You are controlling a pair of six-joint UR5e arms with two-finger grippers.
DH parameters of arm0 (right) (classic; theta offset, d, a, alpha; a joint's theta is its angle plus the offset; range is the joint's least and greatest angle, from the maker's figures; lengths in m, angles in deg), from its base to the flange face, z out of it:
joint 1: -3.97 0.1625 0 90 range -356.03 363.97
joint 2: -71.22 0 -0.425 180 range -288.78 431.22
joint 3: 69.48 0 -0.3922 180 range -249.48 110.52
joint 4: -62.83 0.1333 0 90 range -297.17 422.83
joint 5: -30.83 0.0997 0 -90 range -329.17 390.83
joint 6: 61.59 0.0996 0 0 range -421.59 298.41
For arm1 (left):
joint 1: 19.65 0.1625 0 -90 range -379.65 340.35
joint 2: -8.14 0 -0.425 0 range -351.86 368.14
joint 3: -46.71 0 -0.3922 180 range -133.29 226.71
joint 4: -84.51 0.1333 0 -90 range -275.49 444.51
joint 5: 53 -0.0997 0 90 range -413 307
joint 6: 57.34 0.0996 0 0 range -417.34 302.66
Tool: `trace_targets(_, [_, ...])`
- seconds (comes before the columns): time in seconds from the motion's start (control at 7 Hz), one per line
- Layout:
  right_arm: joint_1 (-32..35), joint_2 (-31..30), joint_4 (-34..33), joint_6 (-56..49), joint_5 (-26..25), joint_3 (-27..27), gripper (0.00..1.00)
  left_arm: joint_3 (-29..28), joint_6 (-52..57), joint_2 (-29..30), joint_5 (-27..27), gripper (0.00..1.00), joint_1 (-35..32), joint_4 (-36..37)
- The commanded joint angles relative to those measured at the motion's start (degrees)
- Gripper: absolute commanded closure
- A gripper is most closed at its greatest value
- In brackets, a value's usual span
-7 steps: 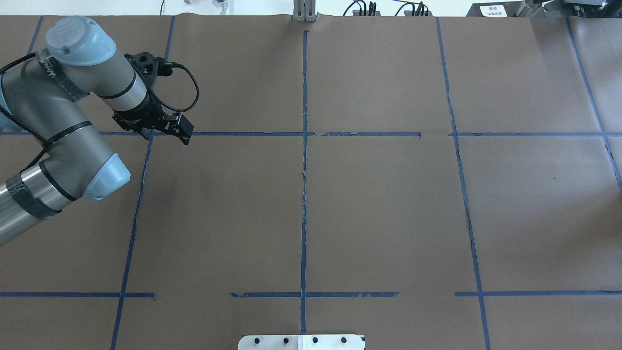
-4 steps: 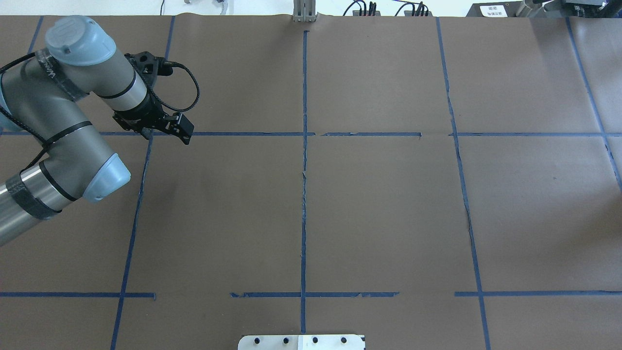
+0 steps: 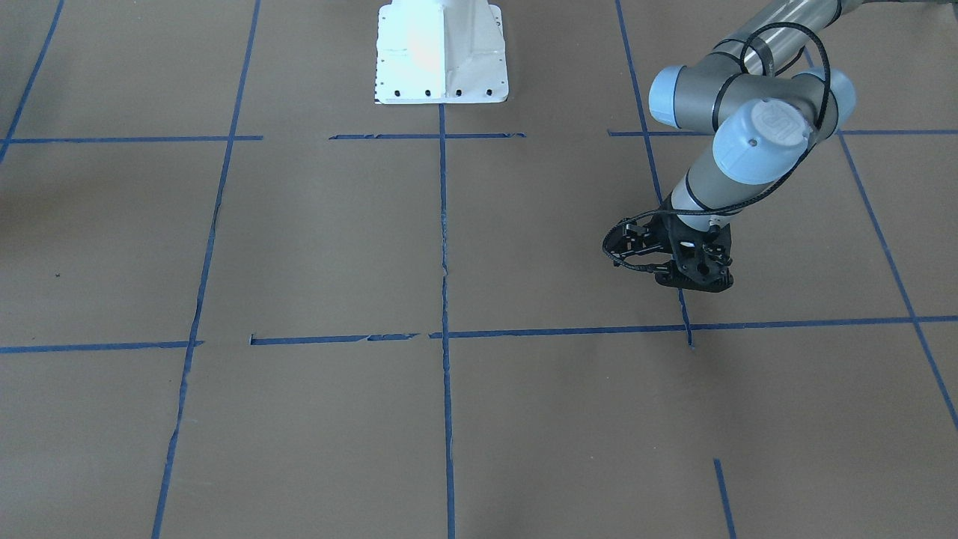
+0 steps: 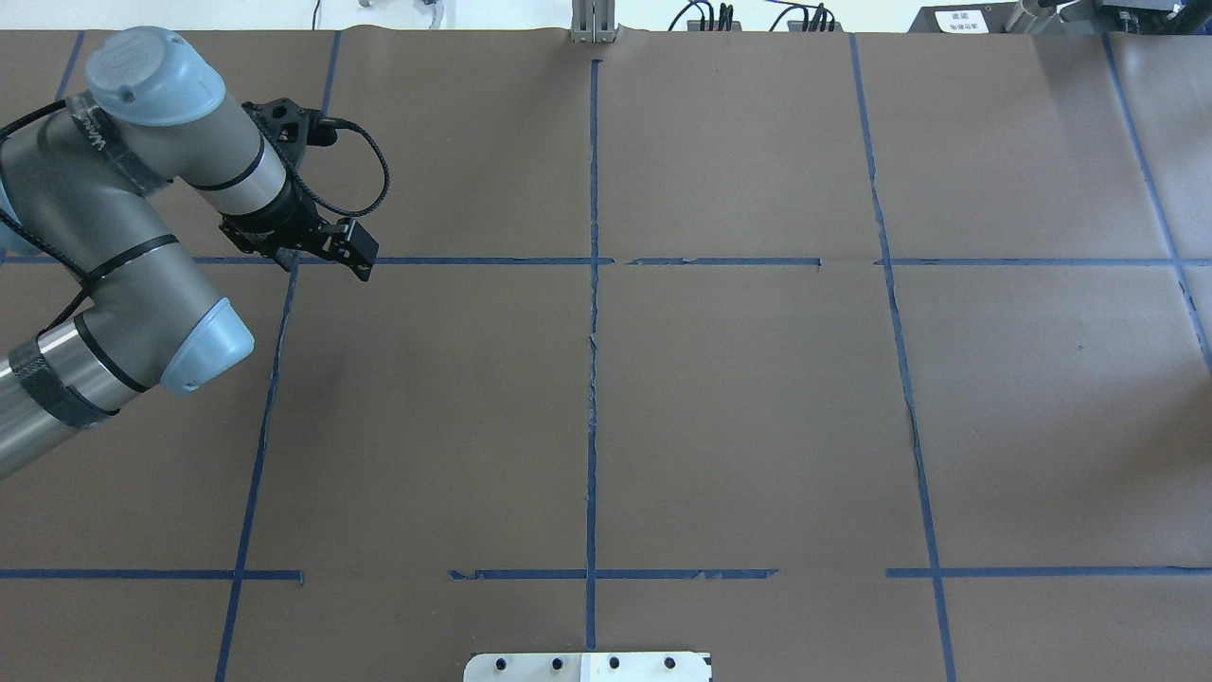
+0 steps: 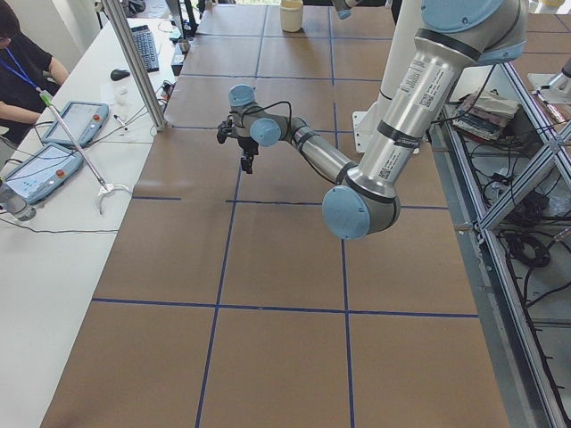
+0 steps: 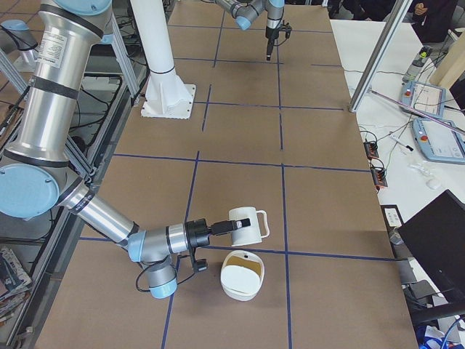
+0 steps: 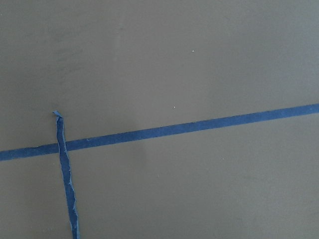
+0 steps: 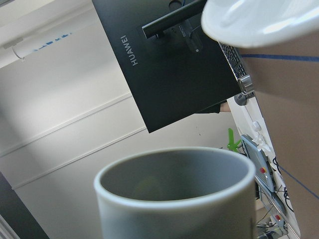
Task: Left arm hands cup to right arm to dump lemon
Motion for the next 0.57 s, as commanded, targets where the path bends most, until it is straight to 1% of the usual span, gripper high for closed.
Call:
trace_targets(0.0, [0.83,0.09,0.08,4.68,0.0,-0.35,0.86,0.31,0.0,0.0,0.0,0.0,-0.03,0.02])
trace_targets(0.29, [1.01,0.09,0.77,8.89,0.0,-0.26,0.86,0.83,0.0,0.17,0.0,0.0,-0.03,1.07])
trace_targets(0.43, [1.01,0.09,2.17,9.34,0.0,0.17,0.86,1.1,0.0,0.18,0.0,0.0,-0.03,1.43])
